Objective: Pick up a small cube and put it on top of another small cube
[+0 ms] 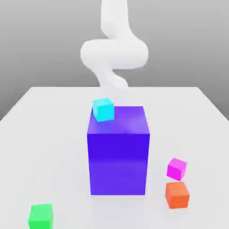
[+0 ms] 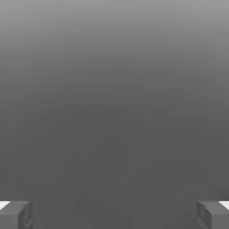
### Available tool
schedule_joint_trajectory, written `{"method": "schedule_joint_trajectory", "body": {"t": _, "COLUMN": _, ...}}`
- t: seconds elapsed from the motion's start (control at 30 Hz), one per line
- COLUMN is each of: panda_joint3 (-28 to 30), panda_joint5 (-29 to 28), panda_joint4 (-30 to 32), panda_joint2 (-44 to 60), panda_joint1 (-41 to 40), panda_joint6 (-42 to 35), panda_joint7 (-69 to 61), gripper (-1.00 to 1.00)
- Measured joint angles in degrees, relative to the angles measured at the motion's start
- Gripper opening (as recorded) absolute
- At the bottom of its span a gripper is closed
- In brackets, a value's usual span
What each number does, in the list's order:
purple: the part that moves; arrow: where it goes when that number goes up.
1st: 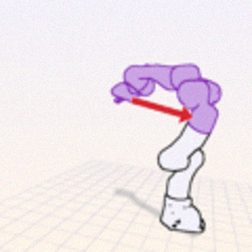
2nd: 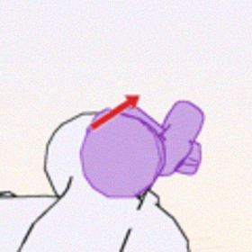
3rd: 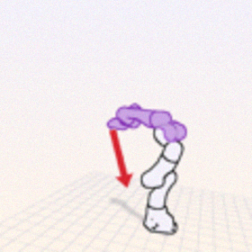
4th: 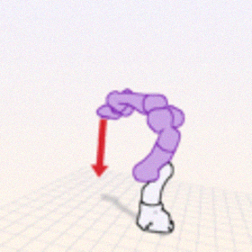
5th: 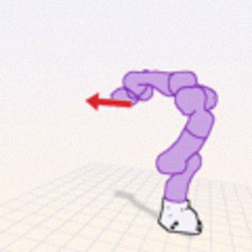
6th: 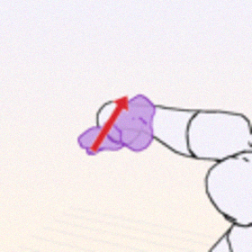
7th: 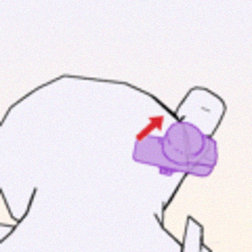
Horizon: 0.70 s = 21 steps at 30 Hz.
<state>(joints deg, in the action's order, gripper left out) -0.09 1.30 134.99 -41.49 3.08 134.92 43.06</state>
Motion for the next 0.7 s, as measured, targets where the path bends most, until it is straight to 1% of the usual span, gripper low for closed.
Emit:
{"method": "schedule_joint_trajectory", "body": {"t": 0.23, "panda_joint3": -1.7, "panda_joint5": 3.7, "panda_joint4": 10.1, "panda_joint2": 14.6, "panda_joint1": 9.7, "panda_joint6": 10.2, "panda_joint7": -8.8, "gripper": 0.00}}
{"method": "schedule_joint_trajectory", "body": {"t": 0.47, "panda_joint3": -6.2, "panda_joint5": 5.3, "panda_joint4": 20.5, "panda_joint2": 29.8, "panda_joint1": 17.9, "panda_joint6": 20.9, "panda_joint7": -16.2, "gripper": 0.00}}
{"method": "schedule_joint_trajectory", "body": {"t": 0.57, "panda_joint3": -8.8, "panda_joint5": 3.2, "panda_joint4": 25.0, "panda_joint2": 36.5, "panda_joint1": 20.2, "panda_joint6": 25.7, "panda_joint7": -17.5, "gripper": 0.00}}
{"method": "schedule_joint_trajectory", "body": {"t": 0.63, "panda_joint3": -9.7, "panda_joint5": -0.3, "panda_joint4": 27.7, "panda_joint2": 40.7, "panda_joint1": 21.8, "panda_joint6": 28.7, "panda_joint7": -16.6, "gripper": 0.00}}
{"method": "schedule_joint_trajectory", "body": {"t": 0.7, "panda_joint3": -9.2, "panda_joint5": -4.0, "panda_joint4": 28.0, "panda_joint2": 44.9, "panda_joint1": 22.3, "panda_joint6": 31.9, "panda_joint7": -14.6, "gripper": 0.00}}
